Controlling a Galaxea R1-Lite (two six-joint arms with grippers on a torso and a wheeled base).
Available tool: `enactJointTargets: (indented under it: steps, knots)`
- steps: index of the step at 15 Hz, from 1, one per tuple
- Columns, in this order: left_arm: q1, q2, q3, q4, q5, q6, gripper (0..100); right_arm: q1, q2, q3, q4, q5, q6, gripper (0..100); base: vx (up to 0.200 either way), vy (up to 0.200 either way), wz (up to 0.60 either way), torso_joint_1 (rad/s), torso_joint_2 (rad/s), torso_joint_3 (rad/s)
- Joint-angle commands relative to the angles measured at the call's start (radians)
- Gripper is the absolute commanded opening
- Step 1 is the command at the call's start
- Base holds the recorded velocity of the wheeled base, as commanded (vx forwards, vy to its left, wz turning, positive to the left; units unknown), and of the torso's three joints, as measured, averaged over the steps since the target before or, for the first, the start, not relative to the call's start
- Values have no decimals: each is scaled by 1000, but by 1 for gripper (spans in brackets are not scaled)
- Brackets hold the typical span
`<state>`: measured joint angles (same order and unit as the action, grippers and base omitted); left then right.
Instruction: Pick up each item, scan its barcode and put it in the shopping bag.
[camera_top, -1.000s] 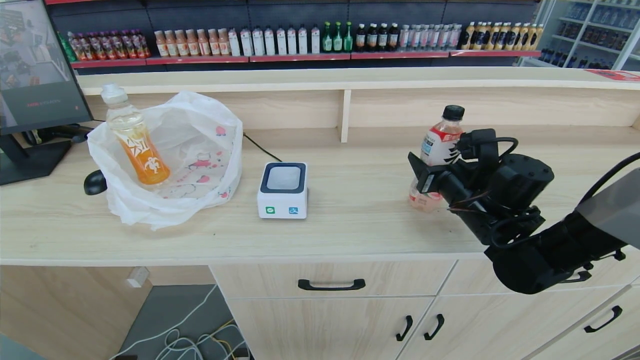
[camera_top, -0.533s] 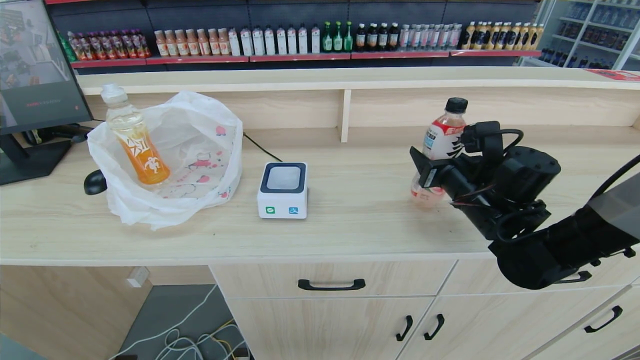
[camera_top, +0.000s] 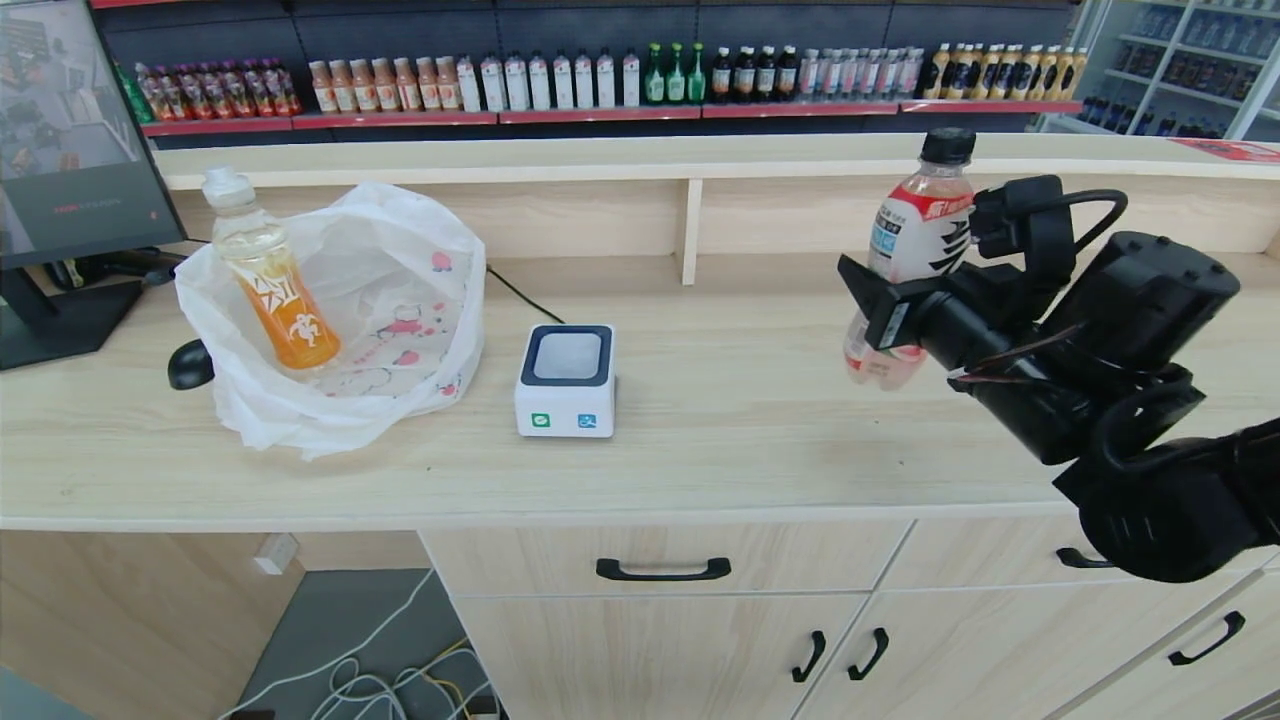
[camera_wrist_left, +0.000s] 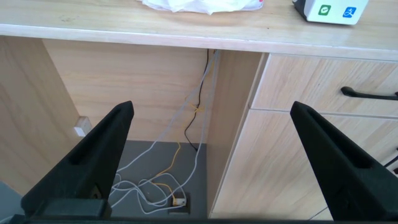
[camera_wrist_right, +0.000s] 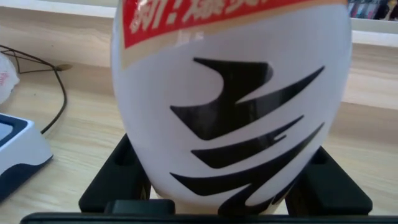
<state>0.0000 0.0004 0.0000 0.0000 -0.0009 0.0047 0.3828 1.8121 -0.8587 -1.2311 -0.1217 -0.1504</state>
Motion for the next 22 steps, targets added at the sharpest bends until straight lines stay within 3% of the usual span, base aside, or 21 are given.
enactJointTargets:
  steps: [1,6,7,9,16,22]
  knots:
    - [0,0,0,0,-1,0,100,82,-125,76,13,-9,-8,0,0,0,0,0,0,0]
    - [0,0,0,0,-1,0,100,303,-272,251,13,-199,-38,0,0,0,0,0,0,0]
    - [0,0,0,0,1,0,100,369,-300,280,12,-277,-38,0,0,0,0,0,0,0]
    - [0,0,0,0,-1,0,100,423,-332,299,12,-326,-44,0,0,0,0,0,0,0]
    - [0,0,0,0,-1,0,100,427,-422,426,12,-303,-14,0,0,0,0,0,0,0]
    - [0,0,0,0,-1,0,100,416,-439,541,8,-115,209,0,0,0,0,0,0,0]
